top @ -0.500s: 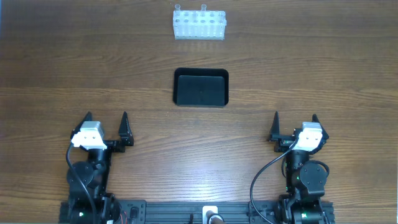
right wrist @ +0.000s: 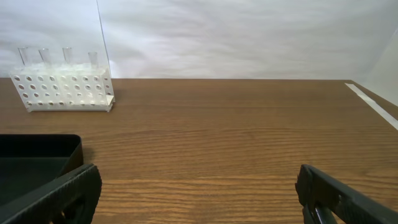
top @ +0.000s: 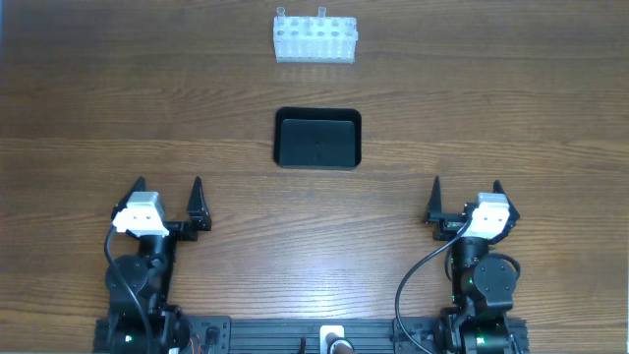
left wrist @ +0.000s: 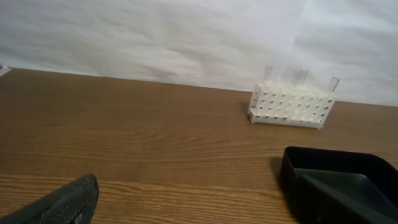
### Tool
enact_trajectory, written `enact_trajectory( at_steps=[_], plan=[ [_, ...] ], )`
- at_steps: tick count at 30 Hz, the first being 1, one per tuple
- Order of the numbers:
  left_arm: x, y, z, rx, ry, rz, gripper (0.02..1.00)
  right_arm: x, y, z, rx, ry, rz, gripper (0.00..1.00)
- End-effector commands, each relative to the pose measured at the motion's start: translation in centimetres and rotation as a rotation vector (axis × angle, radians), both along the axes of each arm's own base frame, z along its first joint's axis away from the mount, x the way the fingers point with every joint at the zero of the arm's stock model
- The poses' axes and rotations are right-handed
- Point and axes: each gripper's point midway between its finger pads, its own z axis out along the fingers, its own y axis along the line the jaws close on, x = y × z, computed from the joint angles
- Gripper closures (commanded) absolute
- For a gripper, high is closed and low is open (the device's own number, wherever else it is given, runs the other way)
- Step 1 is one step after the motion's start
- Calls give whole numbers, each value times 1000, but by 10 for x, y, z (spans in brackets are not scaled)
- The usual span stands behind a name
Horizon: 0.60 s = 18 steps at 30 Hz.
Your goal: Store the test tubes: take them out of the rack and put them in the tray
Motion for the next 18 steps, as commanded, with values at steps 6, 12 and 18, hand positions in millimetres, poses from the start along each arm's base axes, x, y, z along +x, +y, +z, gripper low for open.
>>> enact_trajectory(
  at_steps=[6, 12, 18],
  plan=[
    [0, 0, -2, 13, 0, -5, 18, 0, 0, -2, 3, 0, 1, 7],
    [0, 0, -2, 13, 0, -5, 20, 0, 0, -2, 3, 0, 1, 7],
    [0, -2, -2, 13, 0, -11, 20, 0, 0, -2, 3, 0, 1, 9]
  ],
)
